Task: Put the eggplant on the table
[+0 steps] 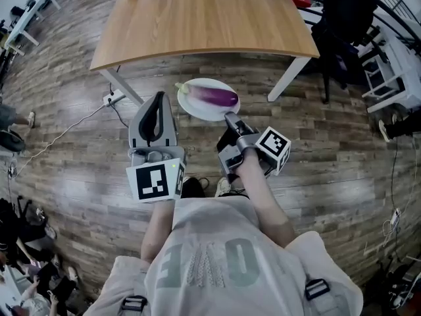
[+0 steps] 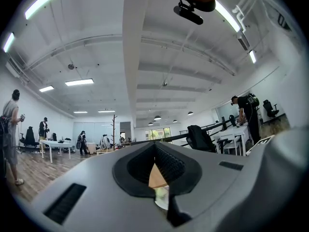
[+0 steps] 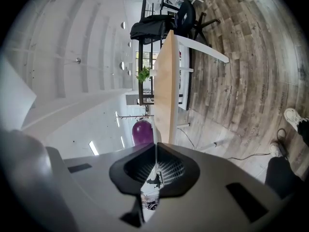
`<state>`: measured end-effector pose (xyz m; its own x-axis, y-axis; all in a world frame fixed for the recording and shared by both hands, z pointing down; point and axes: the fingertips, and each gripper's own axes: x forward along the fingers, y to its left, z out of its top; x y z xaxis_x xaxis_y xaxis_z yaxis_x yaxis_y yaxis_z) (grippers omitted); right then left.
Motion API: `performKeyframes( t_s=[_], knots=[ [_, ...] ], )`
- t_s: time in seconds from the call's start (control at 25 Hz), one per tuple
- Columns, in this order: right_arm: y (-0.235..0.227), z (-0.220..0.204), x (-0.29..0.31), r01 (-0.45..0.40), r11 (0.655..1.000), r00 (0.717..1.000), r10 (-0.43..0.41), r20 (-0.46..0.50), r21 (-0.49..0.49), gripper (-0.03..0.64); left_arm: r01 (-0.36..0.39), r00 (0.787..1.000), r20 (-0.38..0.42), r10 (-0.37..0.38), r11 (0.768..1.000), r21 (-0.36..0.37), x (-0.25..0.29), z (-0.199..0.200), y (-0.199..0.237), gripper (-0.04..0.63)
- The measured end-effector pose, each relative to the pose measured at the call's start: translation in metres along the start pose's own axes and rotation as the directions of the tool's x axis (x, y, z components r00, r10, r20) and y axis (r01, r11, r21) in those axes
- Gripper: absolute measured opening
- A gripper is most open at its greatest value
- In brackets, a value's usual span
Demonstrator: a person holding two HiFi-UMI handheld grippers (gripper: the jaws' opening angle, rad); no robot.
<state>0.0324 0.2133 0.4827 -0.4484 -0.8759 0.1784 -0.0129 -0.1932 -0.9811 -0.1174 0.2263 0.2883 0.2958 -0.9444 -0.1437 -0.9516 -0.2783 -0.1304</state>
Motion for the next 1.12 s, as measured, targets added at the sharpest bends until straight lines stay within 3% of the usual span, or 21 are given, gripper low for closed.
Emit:
performKeyframes(
  t_s=[0.32, 0.6, 0.84, 1.12],
  knots=[
    [0.001, 0.046, 0.001, 0.010, 1.000, 1.000, -0.009, 0.009, -0.008, 0.026, -0.013, 1.000, -0.021, 0.013, 1.000, 0.002, 0.021, -0.005, -0.025, 0.006],
    [0.002, 0.077, 0.030, 0.019, 0.999, 0.999, -0.018, 0.037, -0.035, 0.026, -0.007, 1.000, -0.020, 0.007, 0.999, -0.032, 0.071, -0.030, -0.013, 0.006],
    [0.009, 0.101, 0.073, 0.037, 0.998, 0.997, -0.035, 0.066, -0.041, 0.026, -0.020, 0.999, -0.043, 0.017, 0.999, -0.051, 0.123, -0.055, 0.018, 0.006],
    [0.034, 0.132, 0.146, 0.029, 0.999, 0.995, -0.026, 0.097, -0.033, 0.026, 0.000, 1.000, -0.014, -0.001, 0.998, -0.057, 0.205, -0.061, 0.056, 0.006]
  ],
)
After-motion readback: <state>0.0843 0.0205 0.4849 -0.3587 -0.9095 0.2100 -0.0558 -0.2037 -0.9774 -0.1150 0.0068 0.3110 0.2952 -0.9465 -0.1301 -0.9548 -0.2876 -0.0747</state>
